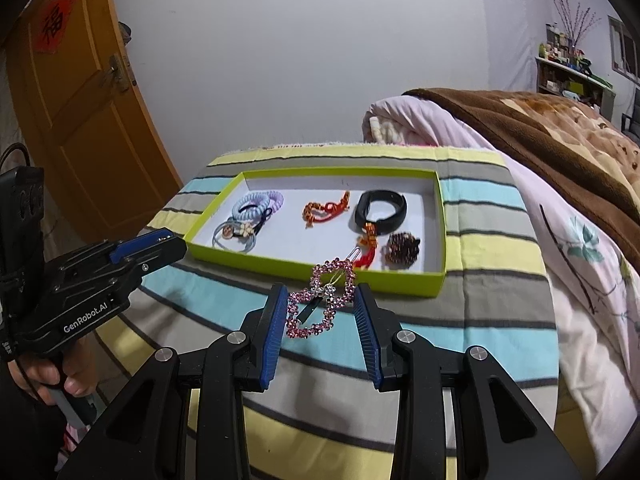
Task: Organize jewelry
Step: 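Carry the gold charm and pink rhinestone clip into the lime-green box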
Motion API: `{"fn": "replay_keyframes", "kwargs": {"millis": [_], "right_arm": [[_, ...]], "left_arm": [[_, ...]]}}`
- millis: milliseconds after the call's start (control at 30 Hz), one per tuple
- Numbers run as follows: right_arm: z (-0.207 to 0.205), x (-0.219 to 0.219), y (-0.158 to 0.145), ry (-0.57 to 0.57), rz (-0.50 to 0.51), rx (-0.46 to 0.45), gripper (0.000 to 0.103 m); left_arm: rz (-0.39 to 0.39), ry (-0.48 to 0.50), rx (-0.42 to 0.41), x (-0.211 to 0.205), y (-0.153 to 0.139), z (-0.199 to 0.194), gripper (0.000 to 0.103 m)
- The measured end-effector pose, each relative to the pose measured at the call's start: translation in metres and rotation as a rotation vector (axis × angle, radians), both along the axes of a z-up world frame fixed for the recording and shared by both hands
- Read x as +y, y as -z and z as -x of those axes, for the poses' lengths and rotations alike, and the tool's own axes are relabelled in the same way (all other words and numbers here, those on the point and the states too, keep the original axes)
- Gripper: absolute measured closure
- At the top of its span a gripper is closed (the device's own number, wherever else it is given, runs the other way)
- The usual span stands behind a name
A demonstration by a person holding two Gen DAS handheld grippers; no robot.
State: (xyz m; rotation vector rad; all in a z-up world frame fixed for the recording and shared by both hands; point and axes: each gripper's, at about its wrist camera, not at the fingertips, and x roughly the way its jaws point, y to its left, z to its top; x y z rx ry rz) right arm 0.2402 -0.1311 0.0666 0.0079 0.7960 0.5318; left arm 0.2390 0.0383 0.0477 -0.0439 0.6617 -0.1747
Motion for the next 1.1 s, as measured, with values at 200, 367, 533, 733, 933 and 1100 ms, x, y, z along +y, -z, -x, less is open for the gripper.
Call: {"fn": "replay_keyframes", "kwargs": {"millis": [200, 367, 533, 733, 933, 1100], "right_arm": [[-0.017, 0.002, -0.005, -0.003, 0.0, -0.009, 0.068], [-0.036, 0.004, -0.004, -0.004, -0.001, 0.002, 0.068], [-0.054, 0.01, -0.001, -0.012, 0.02, 0.007, 0.068], [-0.075, 0.015, 0.009, -0.015, 0.038, 0.027, 0.068], [-0.093, 0.019, 0.023, -0.014, 0.054, 0.054, 0.068], [-0.104, 0.018, 0.034, -0.006, 0.06, 0.076, 0.068]], "left_arm": [[-0.009, 0.019, -0.005, 0.001, 0.0, -0.016, 0.079], [-0.021, 0.026, 0.012, -0.001, 0.003, -0.037, 0.079], [-0.035, 0.047, 0.032, -0.008, 0.01, -0.059, 0.079], [-0.05, 0.075, 0.071, -0.019, 0.027, -0.081, 0.079], [-0.05, 0.085, 0.11, -0.023, 0.044, -0.096, 0.079], [-0.06, 0.102, 0.137, -0.027, 0.054, -0.104, 0.079]]}}
